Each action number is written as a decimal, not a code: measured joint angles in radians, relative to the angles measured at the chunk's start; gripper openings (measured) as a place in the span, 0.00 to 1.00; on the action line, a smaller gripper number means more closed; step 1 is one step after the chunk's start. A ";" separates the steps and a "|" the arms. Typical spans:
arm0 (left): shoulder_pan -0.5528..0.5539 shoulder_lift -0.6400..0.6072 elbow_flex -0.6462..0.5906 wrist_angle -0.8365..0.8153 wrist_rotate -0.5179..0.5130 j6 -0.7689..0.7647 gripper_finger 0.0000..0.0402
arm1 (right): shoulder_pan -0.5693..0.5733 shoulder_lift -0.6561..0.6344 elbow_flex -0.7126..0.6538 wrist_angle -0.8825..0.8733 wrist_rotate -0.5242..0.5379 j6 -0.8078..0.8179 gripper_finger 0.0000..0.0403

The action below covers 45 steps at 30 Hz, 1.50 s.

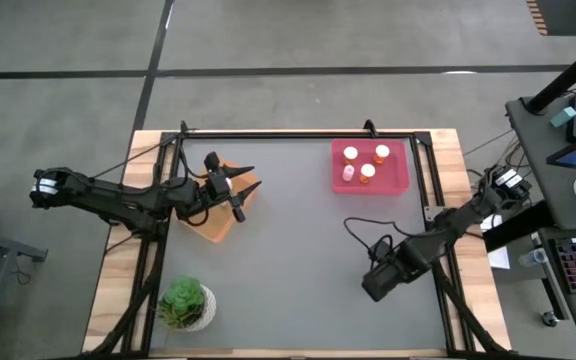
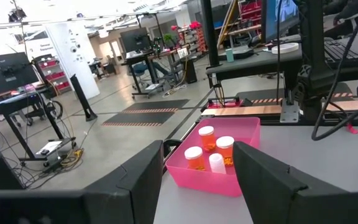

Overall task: Pick and place medicine bottles into bin by pill shape (circle, oval)
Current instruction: Put the blue capsule bottle into the pink bin

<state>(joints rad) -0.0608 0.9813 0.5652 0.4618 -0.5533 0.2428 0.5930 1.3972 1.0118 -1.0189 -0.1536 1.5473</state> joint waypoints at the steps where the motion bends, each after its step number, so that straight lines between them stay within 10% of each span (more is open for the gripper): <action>1: 0.000 0.000 0.000 0.000 0.000 0.000 0.45 | -0.011 0.000 0.012 0.000 0.015 -0.021 0.27; 18: -0.001 0.000 -0.002 -0.001 0.000 -0.002 0.45 | -0.349 0.076 0.384 -0.516 0.264 -0.641 0.27; 45: -0.001 0.000 -0.003 -0.001 0.000 -0.002 0.45 | -1.252 0.073 0.289 -0.306 0.312 -1.503 0.27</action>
<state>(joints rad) -0.0616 0.9813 0.5617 0.4610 -0.5533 0.2407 -0.6592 1.4704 1.3010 -1.3253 0.1580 0.0443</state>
